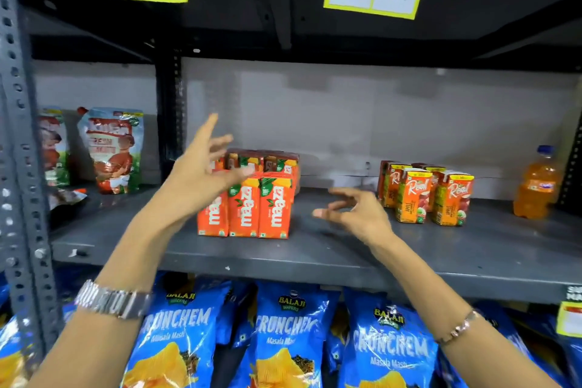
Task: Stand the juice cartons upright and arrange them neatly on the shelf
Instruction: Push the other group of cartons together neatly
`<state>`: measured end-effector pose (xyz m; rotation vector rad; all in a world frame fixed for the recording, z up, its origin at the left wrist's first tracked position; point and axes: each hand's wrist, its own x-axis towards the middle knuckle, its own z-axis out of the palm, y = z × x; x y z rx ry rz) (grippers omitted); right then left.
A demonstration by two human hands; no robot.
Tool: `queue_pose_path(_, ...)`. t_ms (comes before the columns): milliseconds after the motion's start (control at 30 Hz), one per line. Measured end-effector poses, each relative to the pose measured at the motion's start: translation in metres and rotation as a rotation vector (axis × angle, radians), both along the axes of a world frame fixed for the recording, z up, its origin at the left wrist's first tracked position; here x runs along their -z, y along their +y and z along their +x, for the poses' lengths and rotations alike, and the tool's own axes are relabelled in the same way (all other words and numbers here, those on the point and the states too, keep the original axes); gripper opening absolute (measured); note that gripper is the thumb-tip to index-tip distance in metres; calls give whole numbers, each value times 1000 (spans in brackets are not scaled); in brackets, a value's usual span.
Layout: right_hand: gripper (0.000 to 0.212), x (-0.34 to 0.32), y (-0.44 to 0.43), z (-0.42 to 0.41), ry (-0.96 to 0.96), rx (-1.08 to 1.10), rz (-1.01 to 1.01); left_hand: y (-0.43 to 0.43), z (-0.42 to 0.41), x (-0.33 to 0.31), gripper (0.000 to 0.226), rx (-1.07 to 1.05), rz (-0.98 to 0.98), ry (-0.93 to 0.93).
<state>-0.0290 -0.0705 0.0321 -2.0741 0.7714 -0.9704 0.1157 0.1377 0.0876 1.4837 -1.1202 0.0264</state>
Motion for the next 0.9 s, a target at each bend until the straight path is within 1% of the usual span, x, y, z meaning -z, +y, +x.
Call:
queue_pose_path(33, 53, -1, -10, -12, -48, 70, -31, -16, -18, -7, 78, 94, -86, 83)
queue_pose_path(67, 42, -3, -24, -28, -94, 200, -98, -40, -38, -13, 64, 198, -135, 191)
queue_pose_path(100, 32, -6, -37, -43, -128, 376, -198, -67, -54, -16, 54, 264, -151, 294)
queue_pose_path(133, 26, -8, -52, -59, -148, 564, -298, -96, -70, -17, 48, 291, -123, 367)
queue_pose_path(167, 24, -12, -68, -75, -154, 713, -358, -124, -84, -14, 47, 305, -66, 413)
queue_pose_path(200, 26, -13, -88, -93, -150, 807, -353, -153, -96, -8, 47, 313, 4, 431)
queue_pose_path(233, 30, -15, -110, -111, -135, 849, -302, -182, -106, -1, 50, 308, 70, 430)
queue_pose_path(300, 42, -14, -145, -136, -51, 805, -166, -223, -112, 17, 59, 258, 175, 408)
queue_pose_path(333, 53, -13, -161, -145, 25, 732, -125, -239, -113, 24, 66, 242, 204, 416)
queue_pose_path(367, 65, -10, -173, -149, 77, 629, -79, -250, -111, 29, 74, 231, 225, 419)
queue_pose_path(400, 72, -8, -182, -152, 90, 514, -9, -262, -110, 33, 82, 224, 250, 391)
queue_pose_path(433, 75, -6, -189, -153, 77, 402, 75, -272, -110, 36, 89, 216, 283, 345)
queue_pose_path(500, 70, -3, -194, -151, 23, 244, 216, -284, -110, 39, 99, 239, 358, 281)
queue_pose_path(533, 64, -2, -197, -150, -10, 200, 261, -289, -112, 40, 99, 265, 380, 259)
queue_pose_path(600, 48, -3, -201, -147, -33, 160, 277, -299, -117, 41, 89, 283, 411, 182)
queue_pose_path(667, 39, -6, -203, -144, 20, 140, 245, -305, -122, 41, 76, 259, 420, 144)
queue_pose_path(733, 42, -7, -203, -141, 56, 138, 215, -307, -124, 41, 72, 266, 425, 165)
queue_pose_path(833, 43, -6, -201, -137, 24, 92, 223, -308, -124, 41, 71, 287, 442, 152)
queue_pose_path(900, 42, -4, -199, -136, 13, 59, 222, -306, -125, 41, 66, 316, 443, 179)
